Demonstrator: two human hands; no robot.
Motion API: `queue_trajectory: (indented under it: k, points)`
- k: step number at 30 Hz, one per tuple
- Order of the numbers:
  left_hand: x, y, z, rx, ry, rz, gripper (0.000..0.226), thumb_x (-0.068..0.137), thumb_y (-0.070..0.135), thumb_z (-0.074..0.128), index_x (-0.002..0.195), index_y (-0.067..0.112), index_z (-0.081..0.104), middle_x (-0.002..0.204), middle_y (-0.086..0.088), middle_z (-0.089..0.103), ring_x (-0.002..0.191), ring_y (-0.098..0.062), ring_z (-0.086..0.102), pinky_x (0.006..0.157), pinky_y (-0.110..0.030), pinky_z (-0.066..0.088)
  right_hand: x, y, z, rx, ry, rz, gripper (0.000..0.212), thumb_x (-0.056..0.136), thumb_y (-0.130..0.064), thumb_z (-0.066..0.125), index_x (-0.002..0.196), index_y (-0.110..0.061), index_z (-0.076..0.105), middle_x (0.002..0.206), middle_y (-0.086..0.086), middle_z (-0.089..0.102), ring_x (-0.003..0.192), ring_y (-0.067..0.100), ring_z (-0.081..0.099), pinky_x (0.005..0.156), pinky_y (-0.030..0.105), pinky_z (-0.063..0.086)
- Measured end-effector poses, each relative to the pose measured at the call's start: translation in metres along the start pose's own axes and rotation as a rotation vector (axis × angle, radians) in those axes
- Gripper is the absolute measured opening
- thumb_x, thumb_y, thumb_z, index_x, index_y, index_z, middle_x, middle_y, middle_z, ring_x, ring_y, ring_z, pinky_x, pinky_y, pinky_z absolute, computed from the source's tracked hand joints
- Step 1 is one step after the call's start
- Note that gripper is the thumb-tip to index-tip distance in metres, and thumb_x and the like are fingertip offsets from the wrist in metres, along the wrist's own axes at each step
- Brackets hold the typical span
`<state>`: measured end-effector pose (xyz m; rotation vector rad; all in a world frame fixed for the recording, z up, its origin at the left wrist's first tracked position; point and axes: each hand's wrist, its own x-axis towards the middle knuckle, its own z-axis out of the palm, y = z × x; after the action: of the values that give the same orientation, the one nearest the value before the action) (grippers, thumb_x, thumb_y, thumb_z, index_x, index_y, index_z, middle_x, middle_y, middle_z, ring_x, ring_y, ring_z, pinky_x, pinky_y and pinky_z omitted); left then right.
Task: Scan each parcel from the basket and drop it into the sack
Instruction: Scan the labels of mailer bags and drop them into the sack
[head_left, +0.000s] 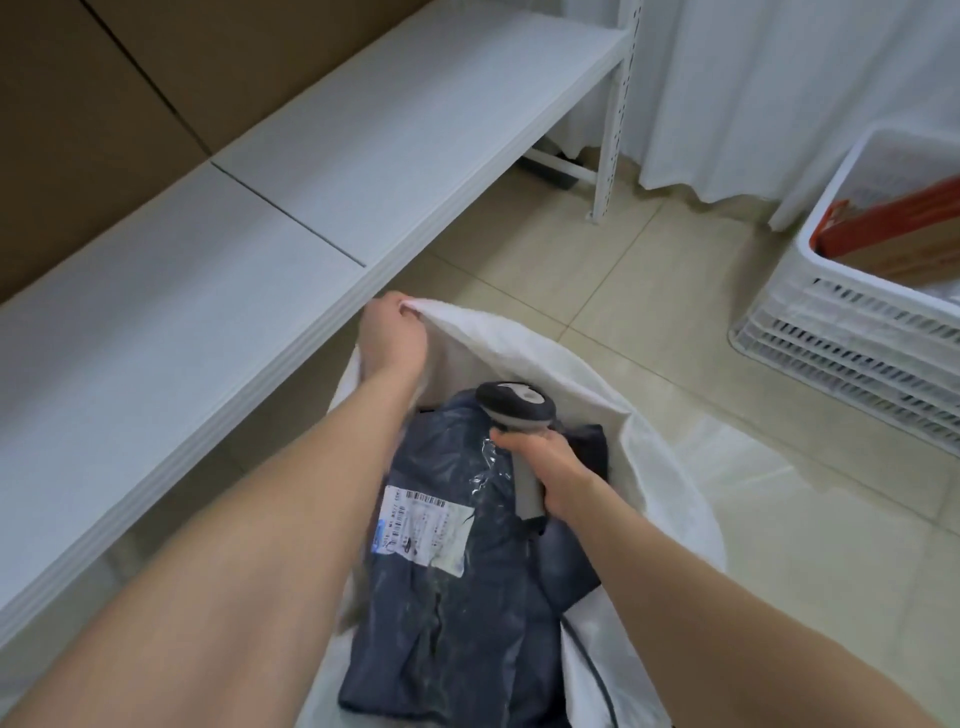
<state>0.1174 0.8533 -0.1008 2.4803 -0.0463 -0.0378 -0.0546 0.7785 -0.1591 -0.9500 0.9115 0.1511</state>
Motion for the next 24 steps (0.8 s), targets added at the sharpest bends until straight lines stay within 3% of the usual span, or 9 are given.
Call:
queue_trajectory:
  k: [2, 4, 6, 9, 13, 15, 19, 21, 24]
  points:
    - [0.006, 0.01, -0.012, -0.087, 0.083, 0.003, 0.024, 0.097, 0.009, 0.037, 0.098, 0.014, 0.061, 0.098, -0.001, 0.055, 0.088, -0.016, 0.051, 0.078, -0.028, 0.042, 0.004, 0.004, 0.004, -0.005, 0.035, -0.022, 0.012, 0.082, -0.007, 0.076, 0.088, -0.013, 0.066, 0.083, 0.005, 0.067, 0.071, 0.015, 0.06, 0.064, 0.028, 0.051]
    - [0.006, 0.007, -0.017, -0.077, -0.016, -0.017, 0.026, 0.096, 0.008, 0.037, 0.101, 0.015, 0.062, 0.102, -0.002, 0.059, 0.097, -0.022, 0.056, 0.082, -0.03, 0.044, 0.002, 0.002, 0.006, -0.021, 0.059, -0.038, 0.013, 0.082, -0.007, 0.076, 0.085, -0.014, 0.065, 0.077, 0.001, 0.064, 0.065, 0.01, 0.057, 0.058, 0.023, 0.045]
    - [0.002, -0.003, -0.021, 0.007, -0.14, -0.034, 0.031, 0.096, 0.01, 0.041, 0.12, 0.019, 0.058, 0.127, -0.005, 0.055, 0.116, -0.027, 0.054, 0.097, -0.034, 0.044, -0.008, -0.005, 0.003, -0.051, 0.066, -0.038, 0.013, 0.083, -0.007, 0.075, 0.085, -0.014, 0.065, 0.076, 0.001, 0.063, 0.064, 0.011, 0.057, 0.058, 0.024, 0.046]
    - [-0.019, -0.001, -0.031, 0.107, -0.26, -0.074, 0.059, 0.097, 0.01, 0.044, 0.151, 0.024, 0.023, 0.159, -0.007, 0.013, 0.139, -0.027, 0.034, 0.108, -0.035, 0.034, -0.039, -0.023, -0.008, -0.08, 0.055, -0.015, 0.011, 0.084, -0.001, 0.072, 0.084, -0.01, 0.065, 0.073, 0.004, 0.063, 0.062, 0.013, 0.058, 0.054, 0.023, 0.048]
    - [-0.065, 0.025, -0.056, 0.257, -0.335, -0.078, 0.075, 0.095, 0.007, 0.053, 0.154, 0.024, 0.009, 0.16, -0.003, -0.013, 0.138, -0.027, 0.035, 0.074, -0.018, 0.036, -0.082, -0.036, -0.021, -0.129, 0.105, 0.018, 0.015, 0.081, 0.0, 0.073, 0.093, -0.006, 0.066, 0.086, 0.009, 0.066, 0.074, 0.019, 0.06, 0.068, 0.028, 0.05]
    - [-0.08, 0.034, -0.07, 0.301, -0.396, -0.073, 0.063, 0.094, 0.003, 0.049, 0.15, 0.02, 0.024, 0.16, -0.007, -0.004, 0.129, -0.032, 0.046, 0.075, -0.022, 0.039, -0.103, -0.04, -0.026, -0.12, 0.17, 0.034, 0.016, 0.08, -0.001, 0.075, 0.094, -0.004, 0.067, 0.091, 0.014, 0.066, 0.081, 0.026, 0.061, 0.072, 0.033, 0.05]
    - [-0.117, 0.034, -0.084, 0.315, -0.659, -0.054, 0.038, 0.092, 0.004, 0.051, 0.127, 0.016, 0.058, 0.136, -0.006, 0.052, 0.116, -0.025, 0.056, 0.095, -0.03, 0.043, -0.14, -0.043, -0.037, -0.078, 0.293, 0.03, 0.022, 0.078, -0.001, 0.072, 0.099, -0.002, 0.066, 0.087, 0.015, 0.065, 0.083, 0.027, 0.061, 0.076, 0.035, 0.051]
    - [-0.145, 0.027, -0.078, 0.352, -0.843, -0.024, 0.035, 0.09, 0.009, 0.057, 0.124, 0.016, 0.06, 0.129, -0.004, 0.06, 0.116, -0.021, 0.057, 0.097, -0.028, 0.044, -0.144, -0.04, -0.046, -0.237, 0.395, 0.089, 0.026, 0.081, -0.012, 0.069, 0.105, -0.005, 0.062, 0.096, 0.013, 0.062, 0.094, 0.029, 0.058, 0.082, 0.034, 0.052]
    - [-0.191, 0.006, -0.051, 0.396, -1.046, -0.016, 0.049, 0.087, 0.016, 0.064, 0.135, 0.014, 0.05, 0.134, -0.005, 0.055, 0.12, -0.022, 0.054, 0.1, -0.027, 0.042, -0.147, -0.031, -0.057, -0.625, 0.52, 0.251, 0.029, 0.089, -0.032, 0.054, 0.113, -0.018, 0.057, 0.126, 0.013, 0.05, 0.093, 0.029, 0.045, 0.058, 0.028, 0.025]
